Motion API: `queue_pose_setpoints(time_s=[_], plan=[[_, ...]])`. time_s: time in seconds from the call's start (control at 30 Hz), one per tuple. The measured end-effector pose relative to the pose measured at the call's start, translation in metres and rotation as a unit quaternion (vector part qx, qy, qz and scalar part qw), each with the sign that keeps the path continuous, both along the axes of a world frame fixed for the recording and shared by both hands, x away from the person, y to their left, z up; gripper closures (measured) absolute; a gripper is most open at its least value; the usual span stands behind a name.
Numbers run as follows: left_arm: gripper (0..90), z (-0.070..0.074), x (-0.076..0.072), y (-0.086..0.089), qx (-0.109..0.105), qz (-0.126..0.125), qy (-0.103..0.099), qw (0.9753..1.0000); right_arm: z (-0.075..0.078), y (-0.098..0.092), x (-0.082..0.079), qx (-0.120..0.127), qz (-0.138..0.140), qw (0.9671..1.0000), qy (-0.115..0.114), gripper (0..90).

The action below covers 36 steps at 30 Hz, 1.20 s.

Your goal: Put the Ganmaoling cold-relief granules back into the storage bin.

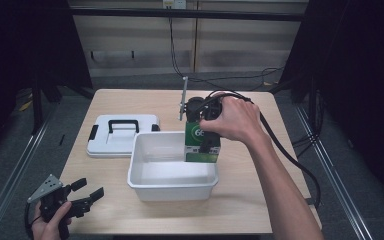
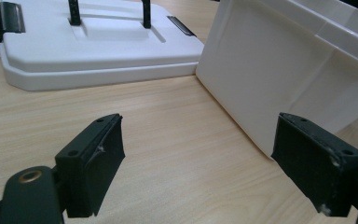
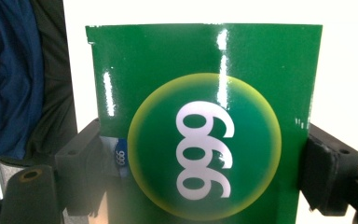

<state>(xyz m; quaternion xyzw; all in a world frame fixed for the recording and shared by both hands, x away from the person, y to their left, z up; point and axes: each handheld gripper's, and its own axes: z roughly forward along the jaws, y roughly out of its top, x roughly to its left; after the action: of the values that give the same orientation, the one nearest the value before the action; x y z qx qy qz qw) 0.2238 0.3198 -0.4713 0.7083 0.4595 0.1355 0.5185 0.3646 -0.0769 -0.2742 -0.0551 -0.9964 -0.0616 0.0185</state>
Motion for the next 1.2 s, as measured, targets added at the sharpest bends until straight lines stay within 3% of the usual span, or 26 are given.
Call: queue_pose_setpoints(time_s=[0.47, 0.9, 1.2], plan=[[16.1, 0.0, 0.0, 0.0, -0.002, -0.001, 0.0, 1.0, -0.036, 0.019, 0.006, -0.022, 0.014, 0.9996, 0.009, 16.0], [16.1, 0.001, 0.0, 0.0, -0.001, -0.001, -0.001, 1.0, -0.074, 0.014, 0.006, -0.02, 0.012, 0.9995, 0.023, 15.9], [16.1, 0.001, 0.0, 0.0, -0.001, -0.003, -0.002, 1.0, -0.093, 0.015, 0.004, -0.022, 0.014, 0.9996, 0.014, 15.7]])
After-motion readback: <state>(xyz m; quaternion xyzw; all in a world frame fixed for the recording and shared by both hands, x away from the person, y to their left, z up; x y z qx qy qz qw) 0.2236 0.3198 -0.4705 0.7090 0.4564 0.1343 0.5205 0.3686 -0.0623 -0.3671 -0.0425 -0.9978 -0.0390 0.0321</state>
